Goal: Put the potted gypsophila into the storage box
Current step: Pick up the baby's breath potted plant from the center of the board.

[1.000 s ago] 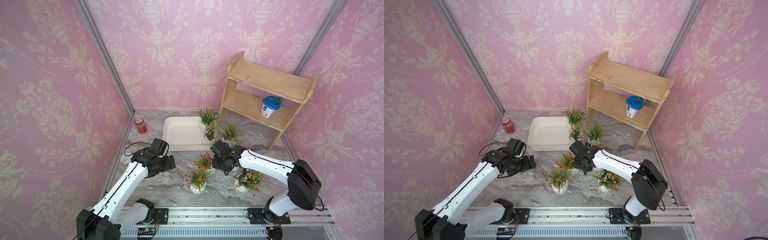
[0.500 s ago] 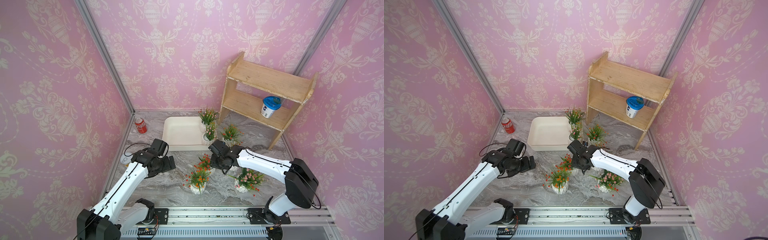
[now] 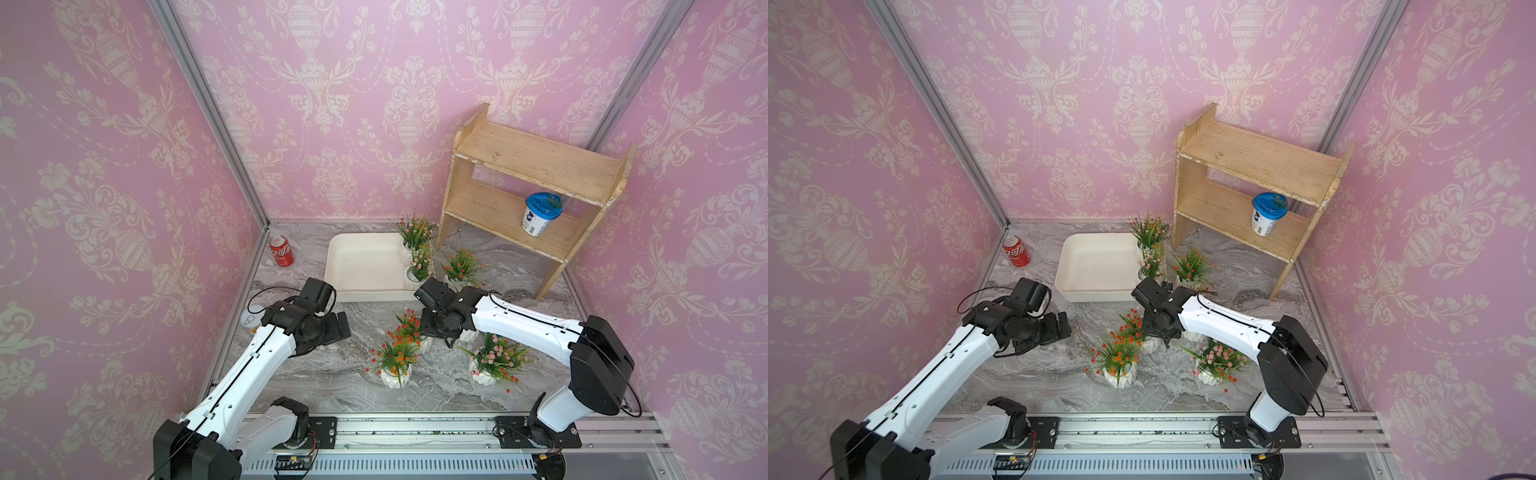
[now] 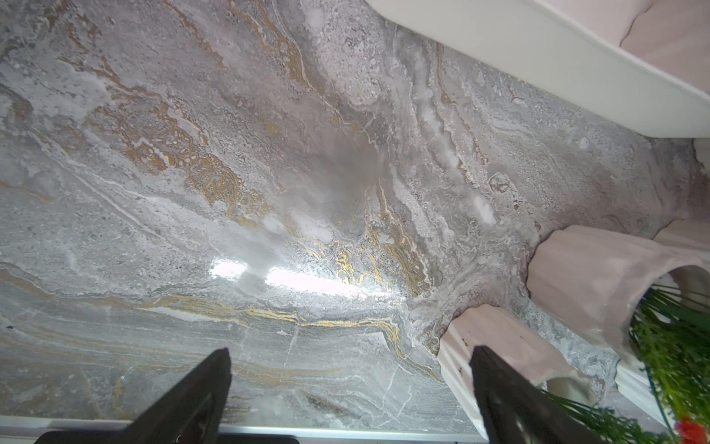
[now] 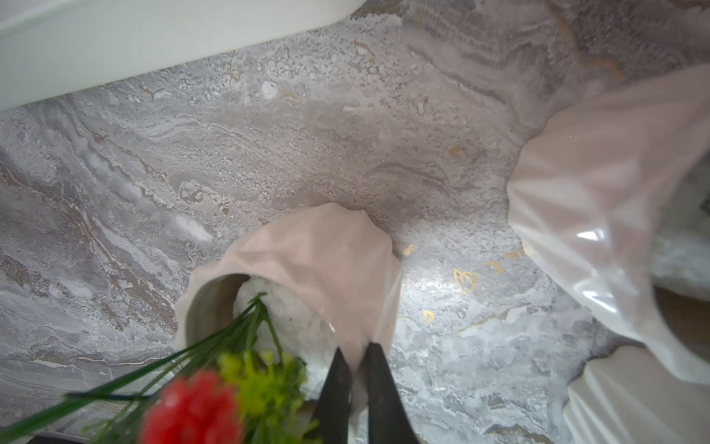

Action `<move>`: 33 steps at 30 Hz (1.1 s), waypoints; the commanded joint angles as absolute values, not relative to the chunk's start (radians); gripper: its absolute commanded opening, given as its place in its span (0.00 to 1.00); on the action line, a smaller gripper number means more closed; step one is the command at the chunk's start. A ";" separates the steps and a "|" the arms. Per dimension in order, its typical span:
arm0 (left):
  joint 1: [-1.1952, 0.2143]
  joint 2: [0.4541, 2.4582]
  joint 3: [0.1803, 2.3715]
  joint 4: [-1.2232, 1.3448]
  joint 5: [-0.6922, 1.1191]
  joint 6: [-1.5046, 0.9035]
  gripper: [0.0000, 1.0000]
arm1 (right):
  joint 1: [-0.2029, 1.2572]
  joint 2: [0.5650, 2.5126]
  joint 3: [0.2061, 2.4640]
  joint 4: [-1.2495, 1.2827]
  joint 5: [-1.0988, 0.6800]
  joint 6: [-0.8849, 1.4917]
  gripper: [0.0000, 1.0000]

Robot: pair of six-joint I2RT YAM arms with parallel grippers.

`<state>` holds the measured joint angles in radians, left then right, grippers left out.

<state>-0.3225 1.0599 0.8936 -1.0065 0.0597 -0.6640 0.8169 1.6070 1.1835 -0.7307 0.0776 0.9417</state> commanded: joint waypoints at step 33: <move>-0.285 0.999 0.903 -1.055 0.061 -0.619 0.99 | 0.750 1.838 1.757 -0.910 0.049 0.726 0.00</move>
